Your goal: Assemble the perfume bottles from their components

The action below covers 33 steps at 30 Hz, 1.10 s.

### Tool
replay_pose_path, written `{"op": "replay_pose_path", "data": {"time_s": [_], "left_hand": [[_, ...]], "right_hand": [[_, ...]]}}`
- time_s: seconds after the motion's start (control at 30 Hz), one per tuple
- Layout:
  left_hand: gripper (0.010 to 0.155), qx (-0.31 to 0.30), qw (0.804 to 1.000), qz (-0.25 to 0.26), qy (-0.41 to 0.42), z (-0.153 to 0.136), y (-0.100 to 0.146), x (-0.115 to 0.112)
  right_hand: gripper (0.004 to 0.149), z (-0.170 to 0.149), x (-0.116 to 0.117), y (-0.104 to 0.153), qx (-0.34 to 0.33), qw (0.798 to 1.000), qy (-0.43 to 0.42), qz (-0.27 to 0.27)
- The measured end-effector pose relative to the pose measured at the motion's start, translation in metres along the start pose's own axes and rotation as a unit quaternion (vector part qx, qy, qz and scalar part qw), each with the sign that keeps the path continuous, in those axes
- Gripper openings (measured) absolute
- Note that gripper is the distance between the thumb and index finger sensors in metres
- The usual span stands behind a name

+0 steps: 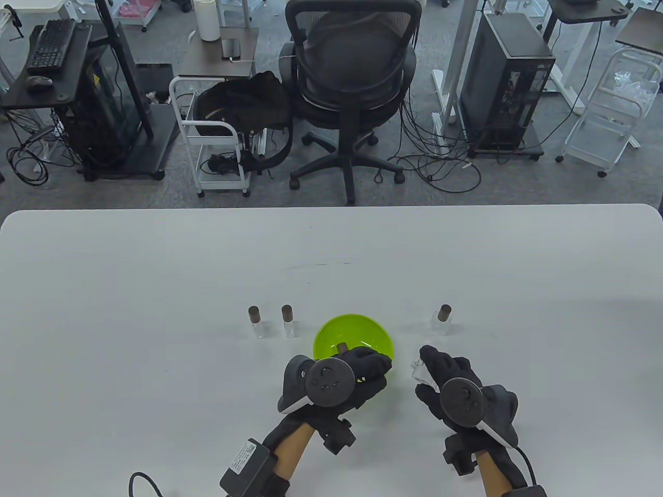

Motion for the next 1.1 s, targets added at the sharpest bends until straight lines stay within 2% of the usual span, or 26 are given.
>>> {"op": "replay_pose_path", "data": {"time_s": [0.5, 0.73, 1.0, 1.1], "left_hand": [[0.043, 0.016, 0.999, -0.020, 0.029, -0.004, -0.001, -0.012], [0.042, 0.040, 0.998, 0.002, 0.040, -0.006, -0.002, -0.020], [0.052, 0.096, 0.994, 0.058, 0.019, -0.006, -0.002, -0.023], [0.050, 0.084, 0.995, 0.047, 0.000, -0.002, -0.002, -0.023]], "right_hand": [[0.071, 0.009, 0.004, 0.002, -0.027, 1.000, 0.012, 0.004], [0.071, 0.021, 0.007, 0.005, -0.063, 0.998, 0.004, 0.013], [0.071, 0.040, 0.003, 0.010, -0.096, 0.995, 0.000, -0.022], [0.071, 0.042, 0.003, 0.011, -0.096, 0.995, -0.001, -0.022]]}}
Point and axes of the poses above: the tracker on the back of each hand, its own z axis roughly to the thumb side, its own y axis roughly from the fingertips to the wrist, x = y × z, the point moved 1 cm from there along -y, roughly from the wrist to the fingertips, and after that the axes turned 6 degrees about -y, right-handed, at the moved point
